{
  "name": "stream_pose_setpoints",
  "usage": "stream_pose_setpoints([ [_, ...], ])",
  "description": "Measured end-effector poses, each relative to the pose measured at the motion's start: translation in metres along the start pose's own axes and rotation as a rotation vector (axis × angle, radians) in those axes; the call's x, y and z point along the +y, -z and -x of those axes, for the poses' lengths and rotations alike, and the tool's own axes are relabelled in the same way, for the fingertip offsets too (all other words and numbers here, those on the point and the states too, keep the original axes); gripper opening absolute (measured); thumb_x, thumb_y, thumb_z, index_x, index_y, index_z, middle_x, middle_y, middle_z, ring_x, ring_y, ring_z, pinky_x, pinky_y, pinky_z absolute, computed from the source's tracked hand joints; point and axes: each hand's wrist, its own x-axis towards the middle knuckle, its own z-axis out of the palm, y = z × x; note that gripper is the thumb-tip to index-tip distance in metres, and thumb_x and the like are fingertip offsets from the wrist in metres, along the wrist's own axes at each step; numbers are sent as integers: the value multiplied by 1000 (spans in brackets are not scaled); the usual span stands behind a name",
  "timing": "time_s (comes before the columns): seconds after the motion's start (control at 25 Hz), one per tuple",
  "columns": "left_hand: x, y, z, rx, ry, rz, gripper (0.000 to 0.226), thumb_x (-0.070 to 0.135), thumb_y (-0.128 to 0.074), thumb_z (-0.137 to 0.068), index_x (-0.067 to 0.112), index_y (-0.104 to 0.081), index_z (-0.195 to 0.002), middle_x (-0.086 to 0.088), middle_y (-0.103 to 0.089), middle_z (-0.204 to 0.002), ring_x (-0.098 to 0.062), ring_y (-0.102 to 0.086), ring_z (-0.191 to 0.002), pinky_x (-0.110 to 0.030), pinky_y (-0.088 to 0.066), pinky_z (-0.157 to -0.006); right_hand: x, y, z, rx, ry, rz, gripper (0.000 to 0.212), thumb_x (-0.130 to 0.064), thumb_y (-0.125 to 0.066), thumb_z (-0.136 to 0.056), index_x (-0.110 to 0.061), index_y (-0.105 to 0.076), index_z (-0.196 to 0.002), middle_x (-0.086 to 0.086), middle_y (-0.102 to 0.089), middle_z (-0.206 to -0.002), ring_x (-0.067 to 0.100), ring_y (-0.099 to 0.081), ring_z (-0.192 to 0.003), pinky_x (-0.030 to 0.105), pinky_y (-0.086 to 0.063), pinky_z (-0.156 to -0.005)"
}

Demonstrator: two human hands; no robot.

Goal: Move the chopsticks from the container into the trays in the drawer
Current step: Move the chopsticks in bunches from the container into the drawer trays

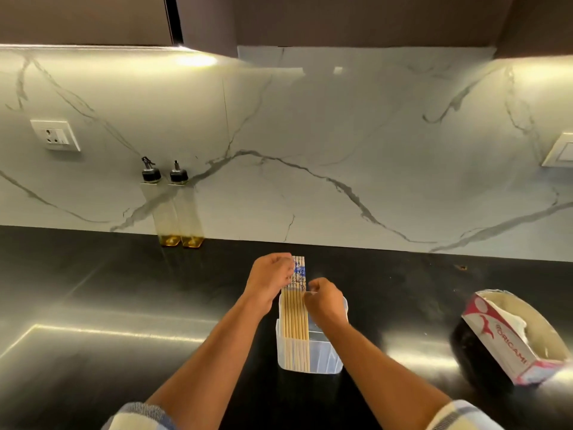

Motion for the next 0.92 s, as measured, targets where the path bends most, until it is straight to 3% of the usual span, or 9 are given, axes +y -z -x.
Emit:
stream_pose_setpoints([
  [0.24, -12, 7, 9, 23, 25, 102, 13, 13, -61, -96, 17, -70, -105, -9, -74, -104, -20, -72, -100, -32, -59, -86, 1, 1, -6, 28, -26, -107, 15, -24, -59, -98, -15, -70, -97, 2, -70, -93, 14, -69, -80, 30, -61, -77],
  [0.4, -1, 7, 18, 28, -3, 143, 21, 18, -62, -97, 9, -70, -114, -11, -75, -105, -20, -72, -101, -32, -59, -89, -16, 33, 1, 85, -8, -229, 11, -22, -64, -95, -16, -69, -88, 2, -66, -77, 11, -60, -64, 33, -61, -74],
  [0.52, 15, 3, 31, 8, -54, 161, 20, 21, -62, -97, 10, -71, -112, -13, -75, -107, -25, -73, -103, -36, -59, -93, -45, 78, 20, 148, 132, -276, 11, -23, -65, -95, -15, -72, -94, 1, -69, -78, 16, -64, -67, 29, -58, -67],
  [0.64, 30, -5, 60, -166, -123, 166, 28, 23, -63, -97, 12, -67, -122, -10, -76, -109, -21, -74, -103, -39, -58, -96, -59, 120, 59, 122, 235, -381, 12, -19, -67, -93, -11, -74, -99, 7, -74, -83, 26, -73, -75, 36, -63, -74],
  [0.72, 25, -12, 91, -311, -127, 166, 23, 23, -64, -96, 16, -69, -117, -10, -77, -110, -22, -75, -103, -41, -58, -95, -46, 135, 97, 49, 232, -405, 12, -16, -67, -93, -8, -74, -99, 10, -76, -85, 28, -75, -80, 38, -63, -75],
  [0.84, -19, -23, 141, -482, -26, 89, 26, 22, -64, -96, 12, -70, -119, -11, -77, -110, -25, -75, -103, -41, -61, -89, 11, 130, 155, -38, 111, -370, 11, -15, -65, -95, -11, -74, -99, 10, -77, -86, 24, -76, -79, 38, -63, -72],
  [0.92, -69, -30, 172, -509, 102, 64, 28, 20, -66, -94, 11, -70, -121, -11, -78, -108, -26, -76, -100, -41, -62, -86, 63, 110, 190, -66, -1, -373, 13, -12, -63, -95, -15, -75, -92, 9, -78, -84, 23, -77, -77, 40, -64, -72],
])
